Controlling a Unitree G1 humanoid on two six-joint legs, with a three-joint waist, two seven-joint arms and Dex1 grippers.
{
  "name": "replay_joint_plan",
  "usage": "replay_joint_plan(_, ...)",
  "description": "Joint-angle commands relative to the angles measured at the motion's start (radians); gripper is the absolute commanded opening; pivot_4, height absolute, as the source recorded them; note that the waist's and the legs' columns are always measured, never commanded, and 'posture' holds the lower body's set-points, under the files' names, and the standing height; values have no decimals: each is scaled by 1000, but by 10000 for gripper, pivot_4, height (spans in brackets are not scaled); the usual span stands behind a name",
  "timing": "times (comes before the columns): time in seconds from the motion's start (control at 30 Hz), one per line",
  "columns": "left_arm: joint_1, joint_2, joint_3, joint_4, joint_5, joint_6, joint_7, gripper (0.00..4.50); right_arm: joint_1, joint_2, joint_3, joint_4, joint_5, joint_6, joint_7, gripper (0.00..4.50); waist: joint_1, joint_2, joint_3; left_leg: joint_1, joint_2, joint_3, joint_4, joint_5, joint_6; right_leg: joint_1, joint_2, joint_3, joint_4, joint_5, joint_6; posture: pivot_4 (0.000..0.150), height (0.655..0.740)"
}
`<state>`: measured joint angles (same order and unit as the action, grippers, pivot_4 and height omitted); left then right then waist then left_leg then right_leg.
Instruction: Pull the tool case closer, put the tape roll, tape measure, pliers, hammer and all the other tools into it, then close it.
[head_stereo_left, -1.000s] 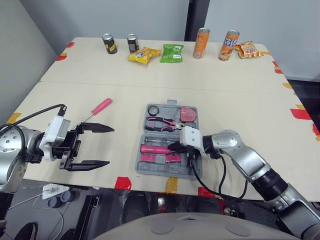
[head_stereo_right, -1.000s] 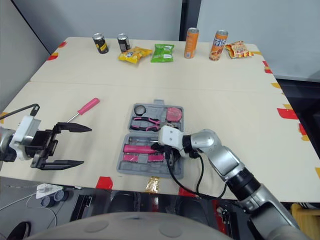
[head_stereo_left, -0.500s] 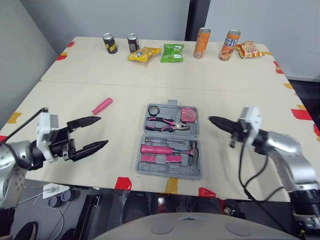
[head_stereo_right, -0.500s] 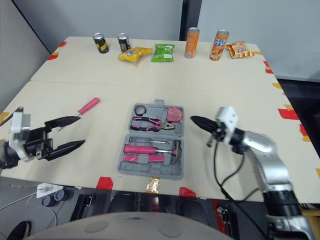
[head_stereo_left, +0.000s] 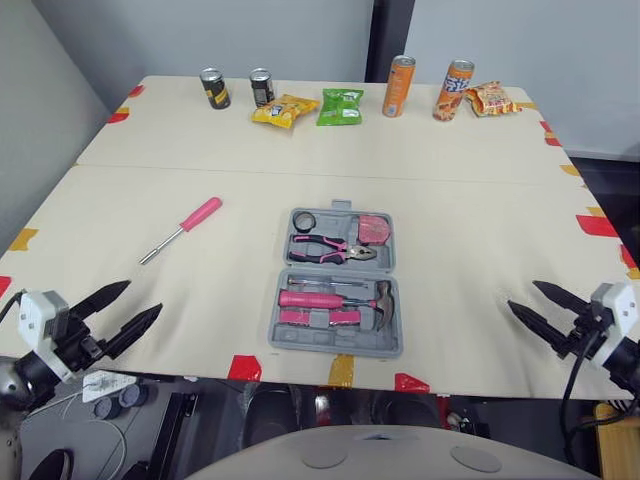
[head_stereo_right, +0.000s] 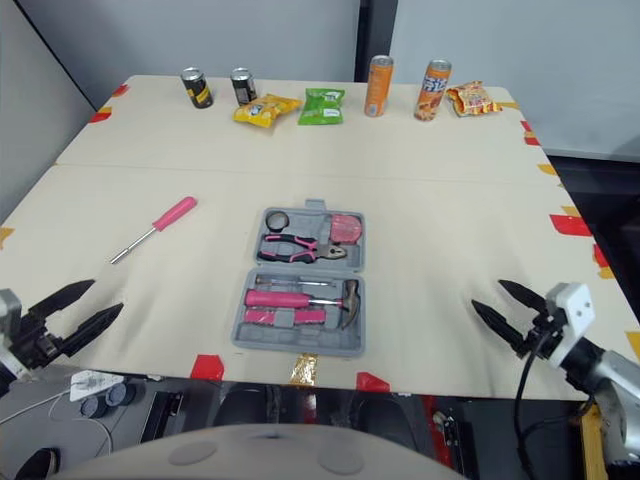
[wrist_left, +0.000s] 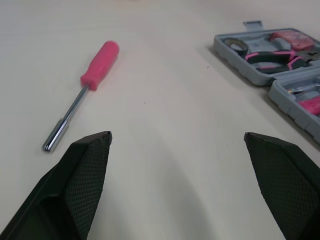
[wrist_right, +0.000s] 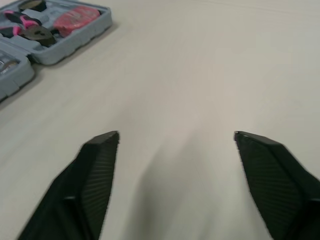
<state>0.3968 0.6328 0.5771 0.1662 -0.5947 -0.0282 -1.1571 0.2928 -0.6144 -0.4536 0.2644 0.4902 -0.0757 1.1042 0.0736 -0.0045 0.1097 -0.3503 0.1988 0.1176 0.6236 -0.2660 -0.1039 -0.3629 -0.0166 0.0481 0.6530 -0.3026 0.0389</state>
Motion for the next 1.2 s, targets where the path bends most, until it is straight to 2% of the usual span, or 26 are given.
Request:
replay_joint_plan(0.03, 7, -5, 34, 9, -4, -34, 0, 45000, 12, -4, -32, 1, 21, -21, 12, 44576, 0, 0, 0, 0, 0, 0, 0, 0, 0, 0, 0, 0, 0, 0, 0, 1500, 7400)
replay_joint_plan(0.33, -34, 16, 18, 23, 15, -30, 25, 45000, -45, -26, 15, -201, 81, 116, 2, 44576, -11, 1, 0, 0, 0, 0, 0, 0, 1, 0, 0, -1, 1, 0, 0, 1500, 7400)
replay_joint_plan(0.5, -186, 61, 11, 149, 86, -29, 150, 45000, -125, -44, 120, -446, 148, 268, -7, 44576, -7, 1, 0, 0, 0, -2, 0, 1, 0, 0, 0, -2, 2, 0, 0, 1500, 7400)
replay_joint_plan(0.7, -374, 105, -55, 333, 186, -62, 209, 45000, -222, -48, 221, -616, 191, 358, -14, 44576, 8, 1, 0, 0, -1, -2, 1, 3, -3, 0, -1, -3, 1, 0, 1, 1500, 7400)
replay_joint_plan(0.97, -651, 159, -186, 616, 296, -109, 176, 45000, -346, -33, 327, -630, 138, 295, 35, 44576, 19, 0, 0, -1, -2, -3, 2, 3, -4, 0, -1, -3, 1, 1, 1, 1500, 7400)
replay_joint_plan(1.2, -837, 153, -275, 829, 368, -149, 147, 45000, -359, -19, 348, -600, 121, 260, 40, 44576, 21, 0, 0, -2, -3, -2, 2, 3, -6, 0, -1, -3, 2, 1, 1, 1500, 7400)
